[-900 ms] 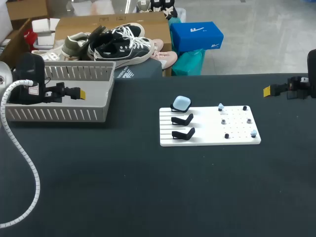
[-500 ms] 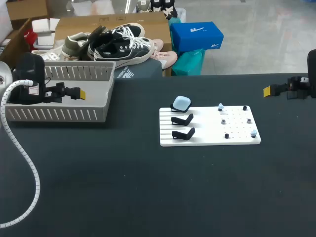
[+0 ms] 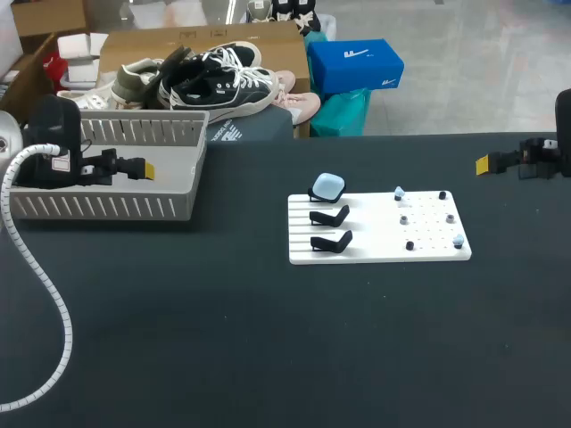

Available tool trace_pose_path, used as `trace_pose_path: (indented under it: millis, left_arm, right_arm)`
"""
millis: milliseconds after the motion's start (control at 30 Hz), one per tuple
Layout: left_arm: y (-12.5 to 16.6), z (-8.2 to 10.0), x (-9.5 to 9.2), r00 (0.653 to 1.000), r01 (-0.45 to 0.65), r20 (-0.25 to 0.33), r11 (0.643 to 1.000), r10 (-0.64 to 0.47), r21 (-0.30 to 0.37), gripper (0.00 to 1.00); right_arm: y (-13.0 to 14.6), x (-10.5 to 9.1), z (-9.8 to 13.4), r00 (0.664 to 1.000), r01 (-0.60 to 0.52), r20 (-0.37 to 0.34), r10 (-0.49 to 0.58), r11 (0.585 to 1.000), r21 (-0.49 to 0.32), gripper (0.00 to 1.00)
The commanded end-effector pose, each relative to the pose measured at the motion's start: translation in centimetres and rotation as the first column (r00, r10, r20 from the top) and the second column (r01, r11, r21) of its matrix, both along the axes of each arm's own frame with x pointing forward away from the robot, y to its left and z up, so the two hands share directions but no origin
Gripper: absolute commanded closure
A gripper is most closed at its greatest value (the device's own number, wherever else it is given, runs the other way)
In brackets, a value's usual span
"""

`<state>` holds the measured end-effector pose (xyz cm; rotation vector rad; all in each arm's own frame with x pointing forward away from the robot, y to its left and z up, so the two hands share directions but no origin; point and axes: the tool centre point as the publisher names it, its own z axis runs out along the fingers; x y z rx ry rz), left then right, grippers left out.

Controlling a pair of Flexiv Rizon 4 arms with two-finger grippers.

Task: Pick up each earbud case from the left stands, insert the matching earbuds, close the lid, and place the case in the box.

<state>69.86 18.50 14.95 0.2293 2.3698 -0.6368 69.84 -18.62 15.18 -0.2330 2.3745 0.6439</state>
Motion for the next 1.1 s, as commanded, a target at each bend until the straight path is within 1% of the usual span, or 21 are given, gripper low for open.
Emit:
trace_pose_path:
  millis: [33,900,933,967,1000,1100]
  left_arm:
    - [-0.01,0.07,0.10,1.000,0.001,-0.004,1.000,-0.001,0.003,0.00]
    - [-0.01,0.07,0.10,1.000,0.001,-0.004,1.000,-0.001,0.003,0.00]
    - [-0.03,0.08,0.18,0.999,0.037,-0.010,0.999,-0.037,-0.003,0.00]
    - [-0.11,0.06,0.33,0.998,0.059,-0.005,0.998,-0.059,0.005,0.00]
    - [-0.17,0.04,0.51,0.997,0.079,0.010,0.997,-0.079,0.014,0.00]
    - [-0.60,0.45,1.00,0.988,0.148,0.035,0.989,-0.148,0.004,0.00]
  right_arm:
    - [-0.03,0.17,-0.12,1.000,-0.003,0.001,0.003,1.000,0.002,0.00]
    - [-0.03,0.17,-0.12,1.000,-0.003,0.001,0.003,1.000,0.002,0.00]
    - [-0.03,0.17,-0.12,1.000,-0.003,0.001,0.003,1.000,0.002,0.00]
    - [-0.03,0.17,-0.12,1.000,-0.003,0.001,0.003,1.000,0.002,0.00]
    - [-0.03,0.17,-0.12,1.000,-0.003,0.001,0.003,1.000,0.002,0.00]
    - [-0.03,0.17,-0.12,1.000,-0.003,0.001,0.003,1.000,0.002,0.00]
